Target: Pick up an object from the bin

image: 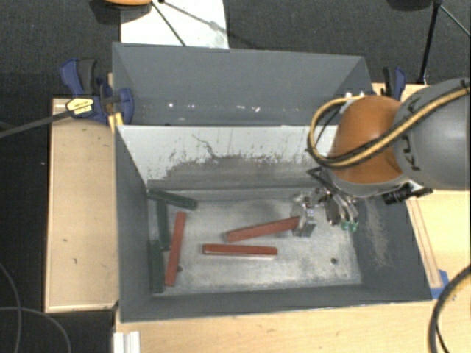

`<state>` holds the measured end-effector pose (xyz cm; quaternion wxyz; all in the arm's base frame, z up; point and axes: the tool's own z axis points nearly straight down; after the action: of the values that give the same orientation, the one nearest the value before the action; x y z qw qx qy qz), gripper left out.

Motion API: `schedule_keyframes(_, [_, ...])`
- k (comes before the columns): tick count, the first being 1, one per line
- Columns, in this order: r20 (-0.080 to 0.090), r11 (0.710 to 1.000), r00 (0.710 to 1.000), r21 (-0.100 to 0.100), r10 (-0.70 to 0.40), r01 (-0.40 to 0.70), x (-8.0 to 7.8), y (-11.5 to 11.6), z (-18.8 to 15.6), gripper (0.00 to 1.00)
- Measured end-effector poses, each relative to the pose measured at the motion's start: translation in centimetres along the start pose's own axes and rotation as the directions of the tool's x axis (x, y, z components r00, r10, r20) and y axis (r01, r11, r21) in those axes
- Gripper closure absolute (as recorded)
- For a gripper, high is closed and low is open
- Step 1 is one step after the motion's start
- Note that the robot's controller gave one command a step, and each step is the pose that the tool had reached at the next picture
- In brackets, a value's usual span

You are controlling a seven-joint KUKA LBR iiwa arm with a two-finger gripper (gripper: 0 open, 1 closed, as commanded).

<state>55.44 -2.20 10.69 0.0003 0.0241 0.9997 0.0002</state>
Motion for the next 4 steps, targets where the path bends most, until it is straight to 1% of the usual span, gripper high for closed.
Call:
schedule_keyframes(1, [-0.006, 1.000, 1.000, 0.000, -0.007, 0.007, 2.9, 0.2, -5.4, 1.00])
schedule_keyframes(2, [0.008, 0.970, 0.970, 0.002, -0.243, 0.243, 2.2, 1.1, -7.0, 1.00])
schedule_keyframes(3, [0.001, 0.949, 0.949, -0.001, -0.316, 0.316, 3.1, 4.9, -7.0, 0.00])
schedule_keyframes(4, [0.000, 0.949, 0.949, 0.000, -0.316, 0.316, 3.1, 4.8, -7.0, 0.00])
